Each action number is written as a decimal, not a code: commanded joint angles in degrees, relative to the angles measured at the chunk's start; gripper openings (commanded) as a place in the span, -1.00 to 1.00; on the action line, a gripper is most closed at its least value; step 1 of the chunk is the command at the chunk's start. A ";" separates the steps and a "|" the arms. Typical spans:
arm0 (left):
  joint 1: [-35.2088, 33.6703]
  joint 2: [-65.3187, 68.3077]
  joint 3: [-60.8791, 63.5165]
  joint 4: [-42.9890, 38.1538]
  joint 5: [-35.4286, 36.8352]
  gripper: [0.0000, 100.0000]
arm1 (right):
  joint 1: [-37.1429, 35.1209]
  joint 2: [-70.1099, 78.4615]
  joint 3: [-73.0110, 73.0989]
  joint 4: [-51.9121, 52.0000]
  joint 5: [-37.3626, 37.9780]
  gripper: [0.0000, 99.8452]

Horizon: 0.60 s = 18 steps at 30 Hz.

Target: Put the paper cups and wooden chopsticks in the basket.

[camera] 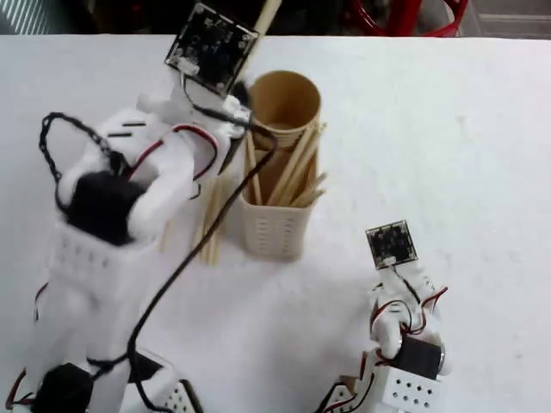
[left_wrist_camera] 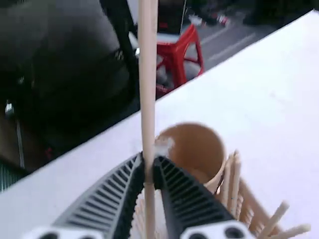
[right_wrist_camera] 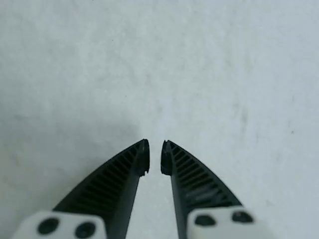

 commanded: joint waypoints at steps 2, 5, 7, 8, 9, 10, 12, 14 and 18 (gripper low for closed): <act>6.73 -1.98 -10.29 -3.78 -0.62 -0.95 | 0.22 -0.31 0.53 0.22 0.26 -0.89; 9.27 -1.98 -7.91 -7.65 -0.62 -0.95 | 0.22 -0.31 0.53 0.22 0.26 -0.89; 10.51 -2.15 -4.40 -10.55 -0.62 -0.96 | 0.22 -0.31 0.53 0.22 0.26 -0.89; 11.03 -2.24 -2.73 -11.78 -0.62 -0.96 | 0.22 -0.31 0.53 0.22 0.26 -0.89; 11.38 -2.24 -1.05 -13.10 -0.62 -0.96 | 0.22 -0.31 0.53 0.22 0.26 -0.89; 11.65 -2.24 0.53 -14.24 -0.62 -0.96 | 0.22 -0.31 0.53 0.22 0.26 -0.89; 12.35 -2.51 3.52 -16.44 -0.62 -0.95 | 0.22 -0.31 0.53 0.22 0.26 -0.89; 12.79 -2.59 6.33 -17.85 -0.62 -0.95 | 0.22 -0.31 0.53 0.22 0.26 -0.89; 12.79 -2.42 10.55 -19.87 -0.70 -0.95 | 0.22 -0.31 0.53 0.22 0.26 -0.89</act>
